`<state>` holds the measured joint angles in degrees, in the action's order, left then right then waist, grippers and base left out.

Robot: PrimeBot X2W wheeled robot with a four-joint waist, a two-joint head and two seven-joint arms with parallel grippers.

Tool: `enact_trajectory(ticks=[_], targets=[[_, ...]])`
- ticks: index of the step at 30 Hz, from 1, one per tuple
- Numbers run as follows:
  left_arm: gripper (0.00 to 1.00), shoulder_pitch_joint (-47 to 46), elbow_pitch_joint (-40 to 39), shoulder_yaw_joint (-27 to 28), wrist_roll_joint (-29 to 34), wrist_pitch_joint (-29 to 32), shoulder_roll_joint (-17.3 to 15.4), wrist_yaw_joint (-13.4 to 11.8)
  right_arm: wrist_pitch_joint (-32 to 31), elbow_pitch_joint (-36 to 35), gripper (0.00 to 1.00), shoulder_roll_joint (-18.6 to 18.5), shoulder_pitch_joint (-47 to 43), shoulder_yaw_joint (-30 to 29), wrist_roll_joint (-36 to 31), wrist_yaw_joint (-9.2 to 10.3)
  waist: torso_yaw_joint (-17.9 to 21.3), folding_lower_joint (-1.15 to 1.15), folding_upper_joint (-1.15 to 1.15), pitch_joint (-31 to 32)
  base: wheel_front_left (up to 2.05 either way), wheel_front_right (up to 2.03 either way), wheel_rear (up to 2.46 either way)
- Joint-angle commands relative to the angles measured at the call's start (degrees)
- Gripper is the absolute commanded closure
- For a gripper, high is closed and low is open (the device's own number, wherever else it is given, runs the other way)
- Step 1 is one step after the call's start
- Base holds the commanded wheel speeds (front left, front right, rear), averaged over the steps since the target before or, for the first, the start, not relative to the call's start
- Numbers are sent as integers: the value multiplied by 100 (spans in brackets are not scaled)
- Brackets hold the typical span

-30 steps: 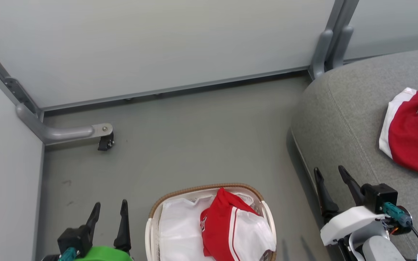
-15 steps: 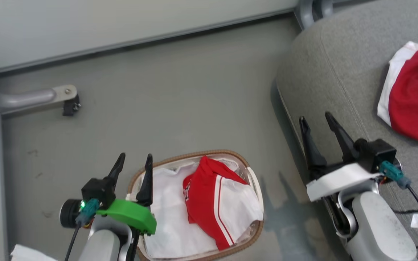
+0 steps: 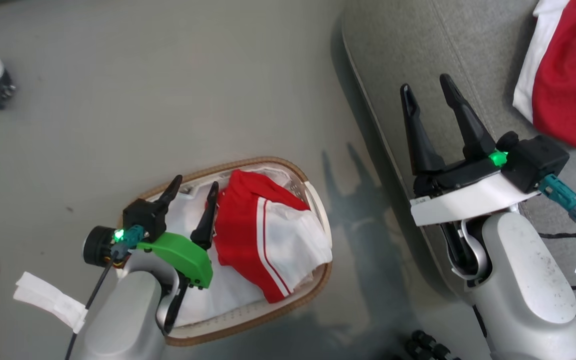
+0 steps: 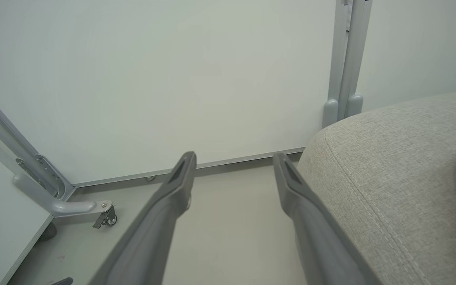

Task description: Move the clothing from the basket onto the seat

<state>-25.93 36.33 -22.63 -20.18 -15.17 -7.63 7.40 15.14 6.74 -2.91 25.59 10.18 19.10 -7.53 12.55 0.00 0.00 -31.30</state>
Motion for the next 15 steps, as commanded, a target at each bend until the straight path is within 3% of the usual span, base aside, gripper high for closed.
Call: enact_trajectory(ticks=[1,15], targets=[[0,-193,115,-91,-85,3,-153,16,-1,-91,0,-3,115,24,74,8,509,0,0,-707,0,0,0],[0,-1175,1137,-1255,-976,3,-673,16,0,-560,0,-3,386,161,303,7,819,0,0,-1652,0,0,0]])
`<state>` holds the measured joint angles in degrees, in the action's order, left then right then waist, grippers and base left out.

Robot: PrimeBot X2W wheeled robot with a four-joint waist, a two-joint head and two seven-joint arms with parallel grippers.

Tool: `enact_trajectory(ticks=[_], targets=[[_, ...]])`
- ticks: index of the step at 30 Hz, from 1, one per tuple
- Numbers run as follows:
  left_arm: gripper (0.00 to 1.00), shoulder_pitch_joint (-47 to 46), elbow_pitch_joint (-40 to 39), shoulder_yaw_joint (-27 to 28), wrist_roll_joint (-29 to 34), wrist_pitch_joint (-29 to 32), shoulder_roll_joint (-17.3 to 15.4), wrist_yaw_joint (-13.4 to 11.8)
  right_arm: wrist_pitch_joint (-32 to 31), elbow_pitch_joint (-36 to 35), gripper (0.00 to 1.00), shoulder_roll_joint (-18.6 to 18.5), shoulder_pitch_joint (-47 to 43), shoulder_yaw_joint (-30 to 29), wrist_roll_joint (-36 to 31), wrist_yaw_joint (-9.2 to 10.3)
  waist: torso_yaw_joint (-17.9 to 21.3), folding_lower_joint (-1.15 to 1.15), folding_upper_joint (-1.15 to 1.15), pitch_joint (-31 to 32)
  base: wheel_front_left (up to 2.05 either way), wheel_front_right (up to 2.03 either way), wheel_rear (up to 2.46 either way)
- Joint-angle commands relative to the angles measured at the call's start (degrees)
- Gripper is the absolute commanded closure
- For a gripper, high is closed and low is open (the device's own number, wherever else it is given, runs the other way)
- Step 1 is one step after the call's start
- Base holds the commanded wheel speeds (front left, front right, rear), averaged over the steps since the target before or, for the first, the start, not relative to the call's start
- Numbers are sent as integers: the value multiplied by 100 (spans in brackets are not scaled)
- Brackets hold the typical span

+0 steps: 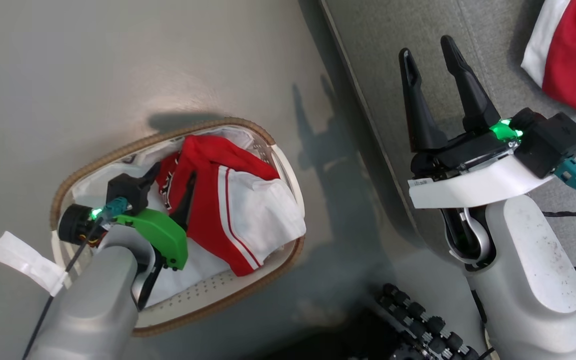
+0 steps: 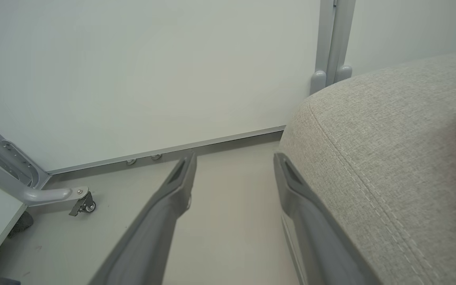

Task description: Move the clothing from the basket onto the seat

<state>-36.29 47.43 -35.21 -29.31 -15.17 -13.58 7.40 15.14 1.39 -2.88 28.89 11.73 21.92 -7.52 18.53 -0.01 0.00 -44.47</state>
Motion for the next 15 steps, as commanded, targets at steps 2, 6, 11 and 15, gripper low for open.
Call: enact_trajectory(ticks=[2,6,11,15], targets=[[0,-261,142,-171,-221,3,-134,16,0,-55,0,-7,96,1,5,7,229,1,0,-428,0,0,0],[0,-502,316,-470,-579,3,-220,16,0,-136,0,-7,143,-39,-21,6,220,1,0,-587,0,0,0],[0,-784,132,-1284,-1277,4,-339,16,0,-181,0,-8,203,-79,-111,7,135,1,0,-730,0,0,0],[0,-883,-84,-1865,-1770,3,-421,16,0,-156,0,-7,238,-45,-138,7,102,1,0,-751,0,0,0]])
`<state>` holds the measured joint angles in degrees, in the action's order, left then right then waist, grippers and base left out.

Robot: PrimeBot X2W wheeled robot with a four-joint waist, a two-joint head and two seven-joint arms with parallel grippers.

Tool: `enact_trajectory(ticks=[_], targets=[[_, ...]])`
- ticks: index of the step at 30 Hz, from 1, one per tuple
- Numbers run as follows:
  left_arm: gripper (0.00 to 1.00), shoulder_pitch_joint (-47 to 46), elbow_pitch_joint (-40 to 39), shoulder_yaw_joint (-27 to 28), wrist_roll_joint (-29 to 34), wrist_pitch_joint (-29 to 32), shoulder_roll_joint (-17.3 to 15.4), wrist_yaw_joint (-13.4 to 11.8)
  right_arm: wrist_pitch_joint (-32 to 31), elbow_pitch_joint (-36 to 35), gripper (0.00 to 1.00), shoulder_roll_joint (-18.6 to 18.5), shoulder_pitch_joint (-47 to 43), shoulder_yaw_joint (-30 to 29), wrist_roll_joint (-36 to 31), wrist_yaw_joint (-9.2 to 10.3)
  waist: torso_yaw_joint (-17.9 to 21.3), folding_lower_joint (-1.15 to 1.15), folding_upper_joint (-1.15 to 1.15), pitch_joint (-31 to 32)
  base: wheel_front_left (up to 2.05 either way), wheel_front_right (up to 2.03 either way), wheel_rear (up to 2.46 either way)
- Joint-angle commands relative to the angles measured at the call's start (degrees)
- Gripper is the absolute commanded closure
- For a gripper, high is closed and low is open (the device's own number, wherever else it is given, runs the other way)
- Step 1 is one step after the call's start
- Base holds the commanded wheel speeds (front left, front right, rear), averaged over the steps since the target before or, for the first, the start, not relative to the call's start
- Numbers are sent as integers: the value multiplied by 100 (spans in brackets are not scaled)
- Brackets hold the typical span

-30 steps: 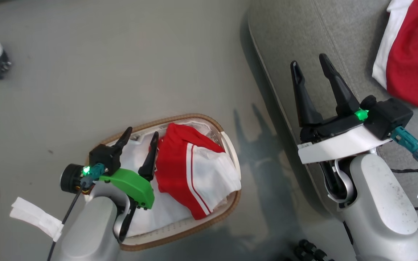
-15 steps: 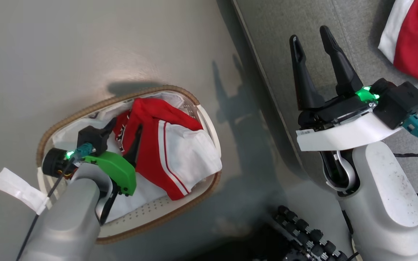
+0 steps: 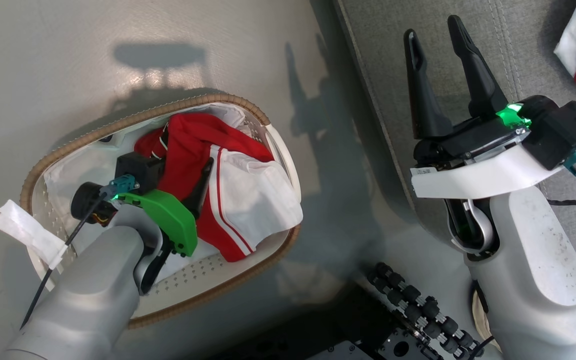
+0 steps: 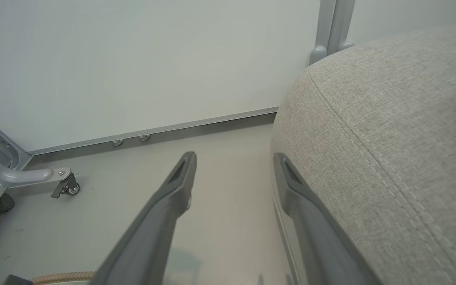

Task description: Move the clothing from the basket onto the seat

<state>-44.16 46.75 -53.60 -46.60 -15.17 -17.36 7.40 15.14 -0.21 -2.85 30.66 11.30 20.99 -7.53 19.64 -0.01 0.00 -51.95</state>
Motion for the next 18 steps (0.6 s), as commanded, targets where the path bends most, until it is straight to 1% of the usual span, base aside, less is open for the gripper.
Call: enact_trajectory(ticks=[1,2,3,4,9,12,15,18], targets=[[0,-115,-68,-143,-164,3,-66,16,0,12,0,-14,73,1,-48,8,-13,1,0,-1,0,0,0],[0,-157,-98,-255,-270,3,-119,16,0,20,0,-14,81,4,-50,8,-17,1,0,3,0,0,0],[7,-172,-108,-337,-345,3,-141,16,0,29,0,-13,88,7,-48,8,-18,1,0,7,0,0,0],[100,-184,-155,-514,-454,3,-160,16,0,36,0,-12,112,17,-46,8,-17,1,0,24,0,0,0],[100,-248,-289,-787,-679,3,-211,16,0,86,0,-13,82,-43,-65,8,-65,1,0,213,0,0,0],[100,-111,-362,-888,-707,3,-216,16,0,165,0,-12,6,-71,-57,7,-111,1,0,458,0,0,0],[100,69,-473,-704,-780,3,-190,16,0,257,0,-13,-78,-103,-55,8,-182,1,0,758,0,0,0],[100,317,-596,-595,-683,3,-139,16,0,368,0,-14,-159,-135,-103,8,-289,1,0,1106,0,0,0]])
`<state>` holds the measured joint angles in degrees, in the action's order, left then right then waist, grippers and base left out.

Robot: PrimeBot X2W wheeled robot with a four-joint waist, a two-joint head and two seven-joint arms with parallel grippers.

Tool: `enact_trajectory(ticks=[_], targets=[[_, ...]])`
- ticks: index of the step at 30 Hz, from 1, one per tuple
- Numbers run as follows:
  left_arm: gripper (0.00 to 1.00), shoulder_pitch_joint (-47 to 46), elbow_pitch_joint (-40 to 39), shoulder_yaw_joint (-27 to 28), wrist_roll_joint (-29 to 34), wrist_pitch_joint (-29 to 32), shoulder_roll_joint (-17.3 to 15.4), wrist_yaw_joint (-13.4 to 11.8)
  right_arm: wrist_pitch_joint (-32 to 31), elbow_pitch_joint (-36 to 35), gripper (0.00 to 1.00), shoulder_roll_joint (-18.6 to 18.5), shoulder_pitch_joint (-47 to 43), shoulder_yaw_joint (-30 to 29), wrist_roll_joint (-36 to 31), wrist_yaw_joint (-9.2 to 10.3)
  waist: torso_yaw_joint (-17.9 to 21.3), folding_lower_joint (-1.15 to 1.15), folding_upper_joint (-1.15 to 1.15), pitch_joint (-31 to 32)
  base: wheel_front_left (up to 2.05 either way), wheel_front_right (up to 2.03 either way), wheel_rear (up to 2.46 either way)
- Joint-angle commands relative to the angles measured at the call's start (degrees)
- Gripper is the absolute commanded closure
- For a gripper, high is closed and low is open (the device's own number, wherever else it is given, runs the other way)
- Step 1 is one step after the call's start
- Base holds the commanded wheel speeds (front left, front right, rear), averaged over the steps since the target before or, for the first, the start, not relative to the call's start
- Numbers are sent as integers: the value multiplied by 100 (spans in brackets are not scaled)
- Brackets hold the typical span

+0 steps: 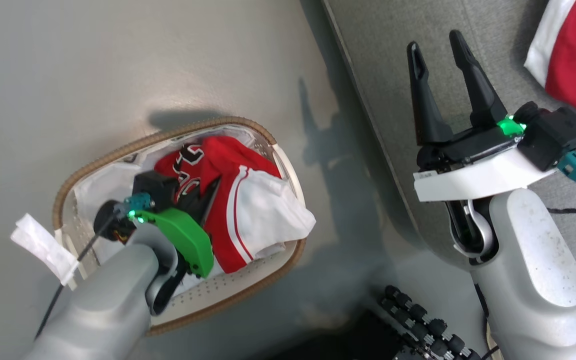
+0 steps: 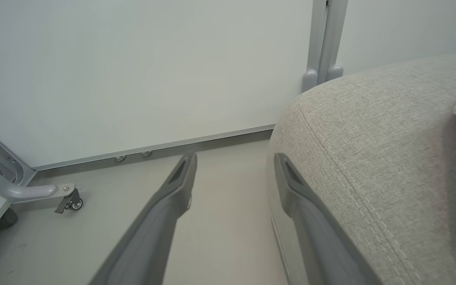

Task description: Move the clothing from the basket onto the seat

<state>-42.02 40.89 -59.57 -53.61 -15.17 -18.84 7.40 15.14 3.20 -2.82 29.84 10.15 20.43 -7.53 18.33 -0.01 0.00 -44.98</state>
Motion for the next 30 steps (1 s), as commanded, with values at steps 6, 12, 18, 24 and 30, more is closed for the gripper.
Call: enact_trajectory(ticks=[6,12,18,24,30], targets=[[100,777,-366,639,316,3,201,16,0,255,0,-23,-360,-114,-23,8,-422,1,0,1246,0,0,0],[100,1440,-811,1118,796,3,401,16,0,488,0,-24,-697,-237,-131,7,-681,1,0,1997,0,0,0],[100,1947,-1190,1613,1195,3,571,16,0,669,0,-24,-1080,-241,-300,7,-890,1,0,2601,0,0,0],[100,2295,-1626,2032,1633,2,703,16,0,840,0,-20,-1420,-228,-385,7,-1081,1,0,3105,0,0,0],[100,2356,-2040,2386,1909,1,758,16,0,921,0,-20,-1653,-213,-390,7,-1220,1,0,3408,0,0,0]])
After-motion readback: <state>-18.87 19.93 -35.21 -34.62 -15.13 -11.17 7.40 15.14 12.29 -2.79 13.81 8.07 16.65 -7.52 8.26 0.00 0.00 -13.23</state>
